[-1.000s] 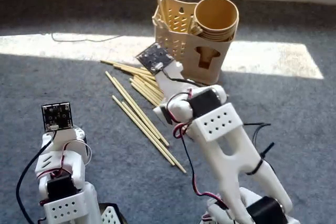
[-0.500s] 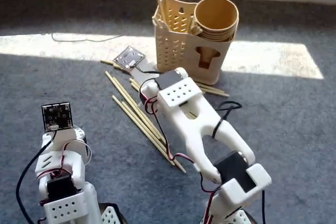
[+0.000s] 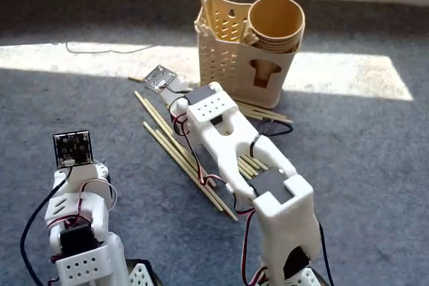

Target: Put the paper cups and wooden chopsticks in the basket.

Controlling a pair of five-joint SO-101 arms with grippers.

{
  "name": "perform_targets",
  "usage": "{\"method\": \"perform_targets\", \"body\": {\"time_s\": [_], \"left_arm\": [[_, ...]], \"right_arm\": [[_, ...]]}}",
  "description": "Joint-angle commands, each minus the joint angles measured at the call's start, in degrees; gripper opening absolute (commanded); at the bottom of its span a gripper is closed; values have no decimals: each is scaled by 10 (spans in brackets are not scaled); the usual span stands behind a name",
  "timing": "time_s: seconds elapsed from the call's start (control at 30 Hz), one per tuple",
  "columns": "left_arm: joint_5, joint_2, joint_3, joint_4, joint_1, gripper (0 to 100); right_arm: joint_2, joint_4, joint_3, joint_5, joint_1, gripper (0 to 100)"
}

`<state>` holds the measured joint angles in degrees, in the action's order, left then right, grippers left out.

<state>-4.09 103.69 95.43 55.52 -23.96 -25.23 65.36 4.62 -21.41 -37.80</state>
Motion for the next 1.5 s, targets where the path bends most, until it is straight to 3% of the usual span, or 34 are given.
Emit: {"method": "perform_targets", "body": {"time_s": [0.0, 0.37, 0.53, 1.03, 1.33, 1.47], "left_arm": [[-4, 3, 0, -8, -4, 8], [-4, 3, 0, -8, -4, 8], [-4, 3, 0, -8, -4, 8], [-4, 3, 0, -9, -4, 8], [-10, 3, 11, -12, -4, 8], [-38, 3, 14, -12, -3, 8]], "right_arm": [[-7, -7, 40, -7, 22, 124], [-48, -3, 41, -6, 25, 122], [-49, -2, 38, -8, 15, 47], [-40, 59, 42, -8, 1, 6], [80, 92, 13, 2, 21, 6], [160, 92, -8, 68, 37, 6]]}}
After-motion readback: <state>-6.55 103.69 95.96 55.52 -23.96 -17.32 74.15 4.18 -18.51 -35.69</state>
